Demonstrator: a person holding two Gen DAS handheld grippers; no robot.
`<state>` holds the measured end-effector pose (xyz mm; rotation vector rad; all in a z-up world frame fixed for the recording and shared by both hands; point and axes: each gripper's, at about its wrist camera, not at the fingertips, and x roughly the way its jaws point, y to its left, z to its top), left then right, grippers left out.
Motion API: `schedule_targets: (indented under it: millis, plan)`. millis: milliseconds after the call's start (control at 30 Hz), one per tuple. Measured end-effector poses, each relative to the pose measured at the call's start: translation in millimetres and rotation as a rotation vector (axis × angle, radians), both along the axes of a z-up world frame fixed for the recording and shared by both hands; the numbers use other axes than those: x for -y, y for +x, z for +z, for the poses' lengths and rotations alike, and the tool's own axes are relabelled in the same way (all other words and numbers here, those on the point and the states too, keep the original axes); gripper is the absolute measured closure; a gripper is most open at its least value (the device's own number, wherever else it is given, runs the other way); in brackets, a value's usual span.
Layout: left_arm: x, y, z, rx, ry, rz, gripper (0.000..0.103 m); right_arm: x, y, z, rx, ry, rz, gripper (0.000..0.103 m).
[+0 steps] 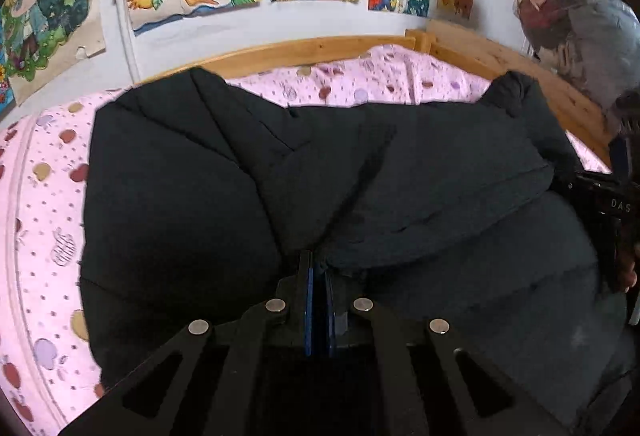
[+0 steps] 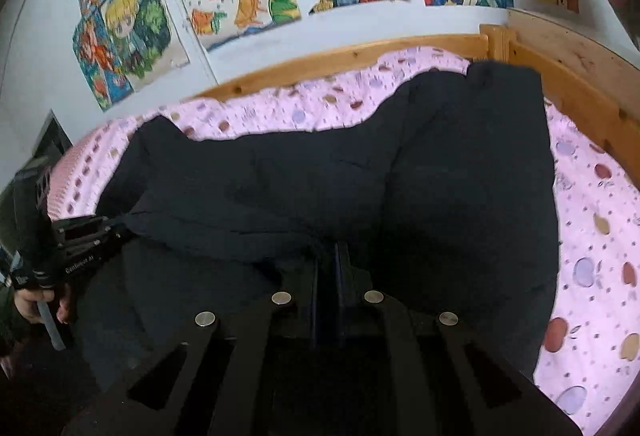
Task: Fold large clothes
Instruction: 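Lay the lifted hem over the collar with both grippers, folding the jacket in half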
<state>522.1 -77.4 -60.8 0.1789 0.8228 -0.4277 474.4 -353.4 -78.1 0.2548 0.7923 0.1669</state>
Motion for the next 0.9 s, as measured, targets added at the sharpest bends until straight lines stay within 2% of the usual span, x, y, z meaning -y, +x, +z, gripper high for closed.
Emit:
schedule_targets:
  millis: [233,400,533,600,667,733,867,900]
  plan:
    - [4,-2,-18,0.018,0.012,-0.008,0.098,-9,4,-21,-0.013,-0.024,-0.007,0.096]
    - [0,-6,-13,0.034,-0.008,-0.007,0.095,-17,-7,-11,0.035,-0.078,-0.024,0.096]
    - [2,-15,-6,0.067,0.039,-0.001,0.092,-25,-22,7,0.104,-0.144,-0.015,0.092]
    - [2,-21,-2,0.078,0.066,-0.006,0.086,-21,-30,18,0.142,-0.161,-0.001,0.089]
    - [-2,-27,3,0.074,0.052,-0.025,0.082,-19,-40,29,0.184,-0.19,-0.01,0.082]
    - [-12,-33,12,0.079,0.005,-0.039,0.077,-15,-51,43,0.24,-0.224,-0.041,0.067]
    - [-33,-42,33,0.14,-0.11,-0.004,0.037,-4,-55,76,0.335,-0.229,-0.09,0.052]
    - [-38,-42,41,0.172,-0.141,0.013,0.033,-4,-51,83,0.347,-0.229,-0.092,0.051]
